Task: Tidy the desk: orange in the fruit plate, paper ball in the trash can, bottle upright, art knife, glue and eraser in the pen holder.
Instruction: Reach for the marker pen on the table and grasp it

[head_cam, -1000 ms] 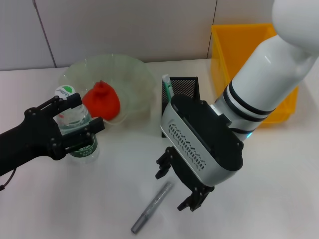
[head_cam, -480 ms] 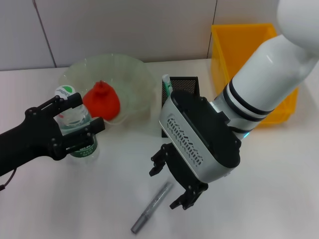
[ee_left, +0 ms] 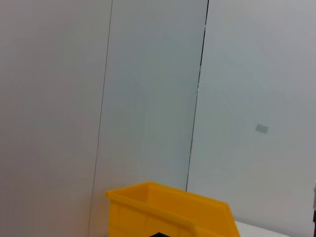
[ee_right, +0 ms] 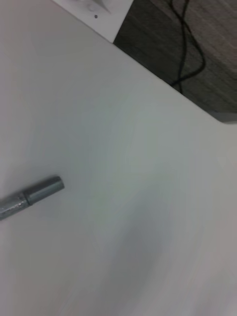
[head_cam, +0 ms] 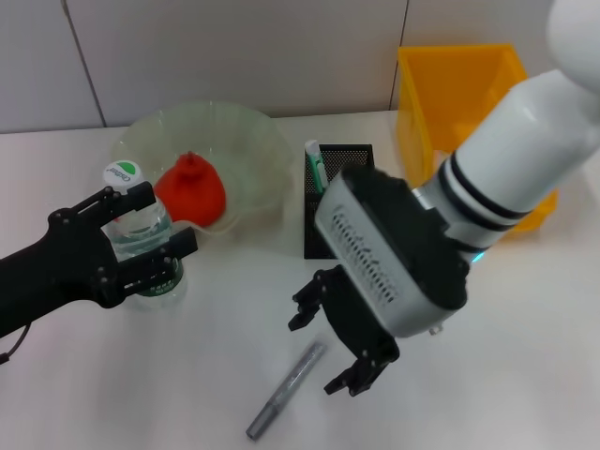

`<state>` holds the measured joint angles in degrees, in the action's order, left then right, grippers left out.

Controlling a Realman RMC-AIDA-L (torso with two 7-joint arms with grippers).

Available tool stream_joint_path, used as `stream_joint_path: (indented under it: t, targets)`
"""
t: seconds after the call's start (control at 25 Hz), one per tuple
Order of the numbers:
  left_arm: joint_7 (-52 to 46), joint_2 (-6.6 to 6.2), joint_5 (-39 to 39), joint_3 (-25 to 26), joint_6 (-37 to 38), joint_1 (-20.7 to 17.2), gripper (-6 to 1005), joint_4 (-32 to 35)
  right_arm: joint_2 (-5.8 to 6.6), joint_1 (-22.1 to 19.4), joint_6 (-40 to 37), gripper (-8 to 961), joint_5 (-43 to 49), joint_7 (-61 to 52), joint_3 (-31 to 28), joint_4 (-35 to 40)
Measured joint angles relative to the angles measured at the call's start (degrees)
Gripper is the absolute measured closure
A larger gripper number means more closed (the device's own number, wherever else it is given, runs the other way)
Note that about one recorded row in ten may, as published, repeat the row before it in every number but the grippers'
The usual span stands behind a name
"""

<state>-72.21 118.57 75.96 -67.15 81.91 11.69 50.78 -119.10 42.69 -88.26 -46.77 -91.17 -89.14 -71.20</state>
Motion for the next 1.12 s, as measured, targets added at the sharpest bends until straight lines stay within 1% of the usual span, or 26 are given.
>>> stream_joint_path:
  t: [0.04, 0.08, 0.2, 0.36, 0.48, 0.6, 0.64, 0.68, 0.84, 0.88, 0.92, 1.0, 1.04, 1.12]
  targets:
    - [0.0, 0.0, 0.0, 0.0, 0.0, 0.0, 157, 0.0, 0.03, -1.1, -0.8, 178, 0.1, 0.0, -1.6, -1.2]
    - [0.0, 0.0, 0.0, 0.0, 0.0, 0.0, 157, 0.0, 0.03, -1.1, -0.8, 178, 0.1, 0.0, -1.6, -1.2]
    - [0.0, -0.02, 0.4, 0.0, -0.4, 0.0, 157, -0.1, 0.12, -3.4, -2.2, 178, 0.5, 0.0, -5.2, -3.7]
    - [0.0, -0.09, 0.4, 0.0, -0.5, 0.0, 158, -0.3, 0.2, -5.9, -5.4, 179, 0.6, 0.2, -13.6, -6.1]
    - [-0.4, -0.16, 1.1, 0.0, -0.2, -0.2, 158, 0.0, 0.11, -8.5, -7.9, 179, 0.2, 0.7, -20.1, -8.1]
    - [-1.2, -0.18, 3.1, 0.0, -0.3, -0.2, 158, 0.7, 0.03, -11.3, -8.4, 178, -0.8, 1.3, -23.8, -9.2]
    - [-1.6, -0.18, 4.0, 0.0, -0.4, -0.1, 158, 1.0, 0.04, -12.9, -8.4, 178, -1.9, 1.6, -25.4, -9.3]
    - [-2.3, -0.19, 5.3, 0.0, -0.7, 0.0, 158, 1.3, 0.04, -12.9, -8.4, 178, -1.9, 1.6, -25.4, -9.3]
    - [-6.1, -0.19, 10.5, 0.1, -2.7, 0.8, 158, 3.4, 0.0, -16.4, -8.2, 178, -5.7, 2.7, -29.2, -7.6]
    - [-7.6, -0.18, 12.0, 0.1, -3.3, 0.9, 158, 4.4, 0.0, -16.4, -8.2, 178, -5.7, 2.7, -29.2, -7.6]
    - [-7.6, -0.18, 12.0, 0.1, -3.3, 0.9, 158, 4.4, -0.01, -17.1, -8.0, 178, -6.4, 2.9, -29.6, -7.2]
    - [-13.2, -0.13, 17.1, 0.1, -5.2, 1.0, 158, 8.8, -0.01, -18.2, -7.6, 178, -7.8, 3.4, -30.2, -6.1]
    - [-14.7, -0.13, 18.7, 0.1, -5.6, 1.0, 158, 10.1, -0.01, -18.9, -7.5, 178, -9.2, 4.1, -31.6, -4.4]
    - [-18.2, -0.12, 22.2, 0.1, -6.0, 1.0, 158, 12.9, -0.01, -19.0, -7.4, 178, -9.9, 4.7, -32.6, -3.2]
